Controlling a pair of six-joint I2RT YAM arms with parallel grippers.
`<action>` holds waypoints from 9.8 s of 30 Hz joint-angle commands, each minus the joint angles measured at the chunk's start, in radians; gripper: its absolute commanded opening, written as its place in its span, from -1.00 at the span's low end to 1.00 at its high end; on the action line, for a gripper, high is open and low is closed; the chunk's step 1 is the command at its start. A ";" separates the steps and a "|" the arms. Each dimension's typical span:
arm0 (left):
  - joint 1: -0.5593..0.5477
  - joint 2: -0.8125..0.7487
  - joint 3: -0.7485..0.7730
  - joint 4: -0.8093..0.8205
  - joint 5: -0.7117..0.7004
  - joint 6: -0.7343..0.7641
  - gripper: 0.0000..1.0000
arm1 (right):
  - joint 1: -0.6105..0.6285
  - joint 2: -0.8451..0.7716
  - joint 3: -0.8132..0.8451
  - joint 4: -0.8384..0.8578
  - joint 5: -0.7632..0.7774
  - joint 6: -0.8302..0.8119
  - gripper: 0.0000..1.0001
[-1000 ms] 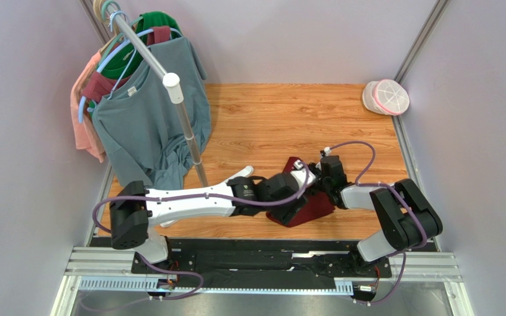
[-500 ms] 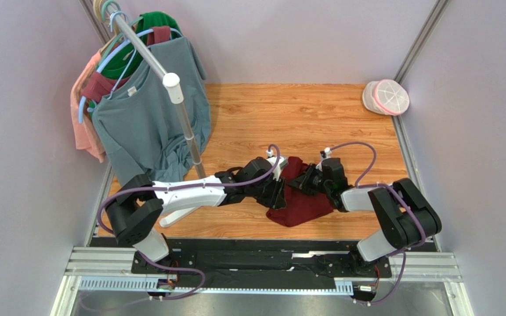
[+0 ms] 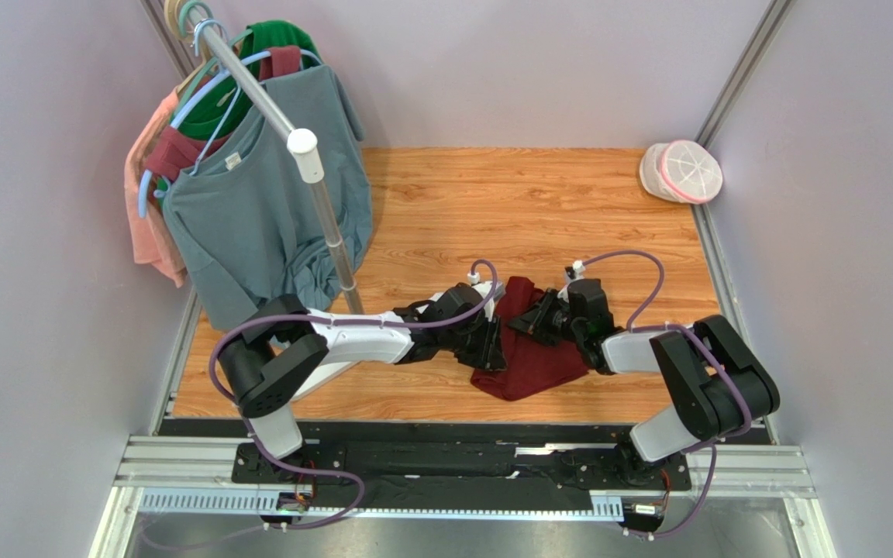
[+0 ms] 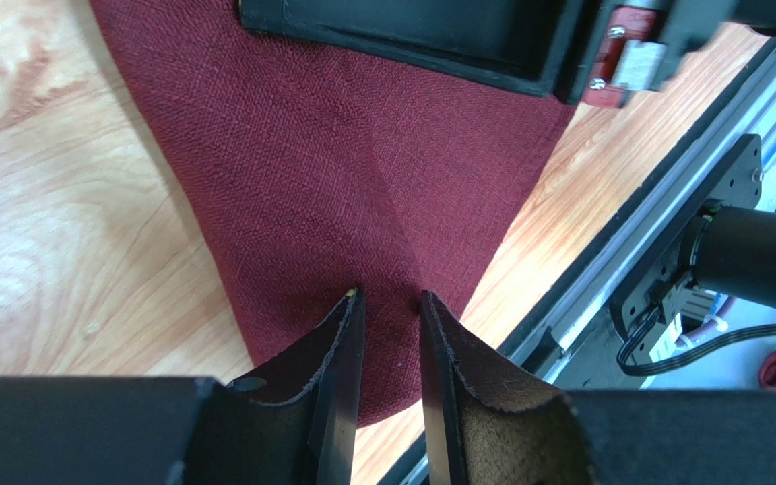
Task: Fold the napkin, place the utensils inside, and roll it up
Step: Roll the napkin with the utensil
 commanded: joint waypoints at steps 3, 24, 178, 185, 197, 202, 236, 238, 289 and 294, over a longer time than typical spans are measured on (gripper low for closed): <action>-0.015 0.061 -0.009 0.096 0.042 -0.047 -0.31 | 0.000 -0.005 -0.011 -0.119 0.070 -0.064 -0.96; -0.123 0.119 0.057 -0.059 -0.090 -0.047 -0.31 | 0.002 -0.305 0.057 -0.368 0.076 -0.029 -0.20; 0.132 0.070 0.135 -0.134 -0.366 -0.090 0.01 | 0.052 0.151 0.132 -0.018 -0.476 -0.267 -1.00; 0.132 0.091 0.181 -0.214 -0.370 -0.040 -0.60 | 0.055 0.064 0.180 -0.209 -0.427 -0.365 -0.68; 0.132 0.122 0.290 -0.395 -0.289 -0.002 -0.80 | 0.405 -0.341 0.347 -0.780 0.420 -0.522 0.20; 0.132 0.119 0.305 -0.393 -0.260 -0.010 -0.80 | 0.607 -0.393 0.270 -0.793 0.794 -0.385 0.21; 0.143 0.133 0.351 -0.424 -0.217 -0.034 -0.81 | 0.990 0.082 0.424 -0.822 1.211 -0.265 0.19; 0.143 0.134 0.354 -0.427 -0.217 -0.036 -0.81 | 0.982 0.102 0.416 -0.817 1.205 -0.258 0.19; 0.199 0.174 0.382 -0.218 -0.165 -0.030 0.33 | -0.129 -0.091 -0.084 -0.147 -0.327 -0.276 -0.72; 0.201 0.222 0.422 -0.195 -0.162 -0.031 0.33 | -0.161 -0.041 -0.069 -0.145 -0.361 -0.279 -0.72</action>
